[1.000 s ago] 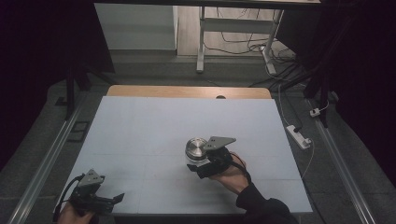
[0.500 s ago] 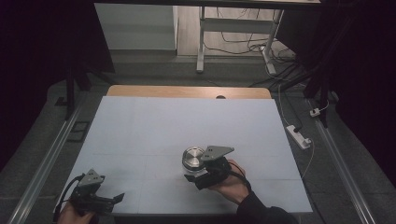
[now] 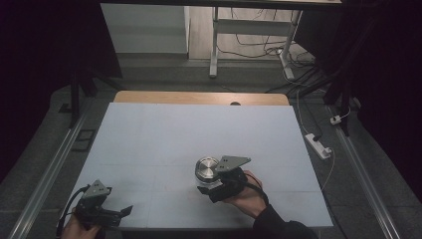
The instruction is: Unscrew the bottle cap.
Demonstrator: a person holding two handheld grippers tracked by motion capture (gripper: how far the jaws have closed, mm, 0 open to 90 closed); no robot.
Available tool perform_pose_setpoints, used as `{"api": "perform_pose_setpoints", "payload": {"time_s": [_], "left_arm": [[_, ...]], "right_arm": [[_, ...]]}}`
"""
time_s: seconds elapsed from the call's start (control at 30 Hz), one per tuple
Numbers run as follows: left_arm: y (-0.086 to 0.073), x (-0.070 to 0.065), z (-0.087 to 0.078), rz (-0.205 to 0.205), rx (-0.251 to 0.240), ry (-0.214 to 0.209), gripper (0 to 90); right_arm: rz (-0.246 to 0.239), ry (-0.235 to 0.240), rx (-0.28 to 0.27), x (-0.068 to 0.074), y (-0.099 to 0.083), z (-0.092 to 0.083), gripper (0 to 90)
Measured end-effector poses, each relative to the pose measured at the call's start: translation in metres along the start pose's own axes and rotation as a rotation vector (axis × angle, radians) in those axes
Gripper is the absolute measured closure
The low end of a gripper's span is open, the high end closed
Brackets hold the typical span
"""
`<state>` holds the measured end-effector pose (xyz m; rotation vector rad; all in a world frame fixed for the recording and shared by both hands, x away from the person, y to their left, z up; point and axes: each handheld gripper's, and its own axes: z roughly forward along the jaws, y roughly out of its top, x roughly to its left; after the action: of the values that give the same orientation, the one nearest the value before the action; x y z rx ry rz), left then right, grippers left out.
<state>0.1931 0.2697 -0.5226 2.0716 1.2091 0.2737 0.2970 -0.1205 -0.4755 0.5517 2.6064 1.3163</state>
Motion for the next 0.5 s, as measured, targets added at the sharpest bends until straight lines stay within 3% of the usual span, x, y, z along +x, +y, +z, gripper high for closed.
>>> {"api": "perform_pose_setpoints", "payload": {"time_s": [0.07,0.27,0.5], "left_arm": [[0.003,-0.001,0.000,0.011,-0.020,-0.027,0.0],[0.013,-0.009,0.003,0.101,-0.067,-0.072,0.0],[0.026,-0.012,0.006,0.138,-0.117,-0.146,0.0]], "right_arm": [[-0.010,0.002,0.003,0.001,0.000,0.000,15.0],[-0.014,0.006,-0.001,0.002,0.001,0.001,15.0],[-0.027,0.010,0.001,0.003,0.001,0.001,15.0]]}}
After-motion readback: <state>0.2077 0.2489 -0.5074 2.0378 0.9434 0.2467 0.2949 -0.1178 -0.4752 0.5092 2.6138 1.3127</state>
